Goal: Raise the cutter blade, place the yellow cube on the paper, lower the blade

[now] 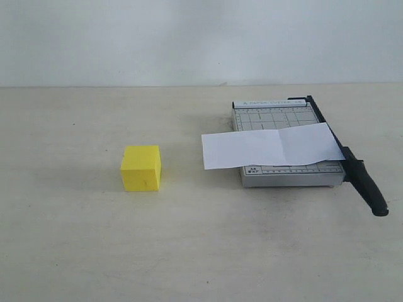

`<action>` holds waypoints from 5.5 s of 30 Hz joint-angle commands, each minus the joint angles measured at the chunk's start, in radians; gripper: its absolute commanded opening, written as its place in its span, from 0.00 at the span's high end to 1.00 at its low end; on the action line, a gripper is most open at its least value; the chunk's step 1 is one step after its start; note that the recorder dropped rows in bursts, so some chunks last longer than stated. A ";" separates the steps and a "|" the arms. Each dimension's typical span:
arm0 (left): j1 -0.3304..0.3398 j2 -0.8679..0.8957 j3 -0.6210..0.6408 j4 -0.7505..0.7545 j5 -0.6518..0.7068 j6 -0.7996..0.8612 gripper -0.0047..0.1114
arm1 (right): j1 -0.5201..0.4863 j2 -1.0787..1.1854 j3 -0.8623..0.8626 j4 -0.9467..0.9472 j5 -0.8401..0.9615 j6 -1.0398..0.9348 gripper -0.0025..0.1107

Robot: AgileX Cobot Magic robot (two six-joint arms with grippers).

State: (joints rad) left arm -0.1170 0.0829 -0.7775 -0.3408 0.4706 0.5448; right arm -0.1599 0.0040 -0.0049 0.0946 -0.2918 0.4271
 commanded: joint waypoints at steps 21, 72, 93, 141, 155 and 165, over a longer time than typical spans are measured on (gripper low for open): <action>-0.024 0.108 -0.018 0.094 0.300 0.188 0.45 | 0.011 0.514 -0.744 -0.095 0.790 -0.450 0.53; -0.078 0.315 -0.012 0.165 0.500 0.099 0.45 | 0.102 1.557 -1.004 0.200 1.099 -0.797 0.36; -0.078 0.315 -0.012 0.165 0.493 0.099 0.45 | 0.102 1.728 -1.004 0.235 1.069 -0.852 0.36; -0.078 0.315 -0.012 0.165 0.493 0.110 0.45 | 0.102 1.677 -0.995 0.262 1.061 -0.901 0.98; -0.078 0.315 -0.012 0.165 0.493 0.114 0.45 | 0.102 1.551 -1.011 0.278 1.039 -0.905 0.98; -0.078 0.315 -0.012 0.165 0.493 0.114 0.45 | 0.102 1.509 -1.146 0.314 1.100 -0.900 0.98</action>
State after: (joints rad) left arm -0.1867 0.3938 -0.7894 -0.1718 0.9679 0.6551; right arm -0.0588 1.5505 -1.0939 0.3726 0.8168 -0.4089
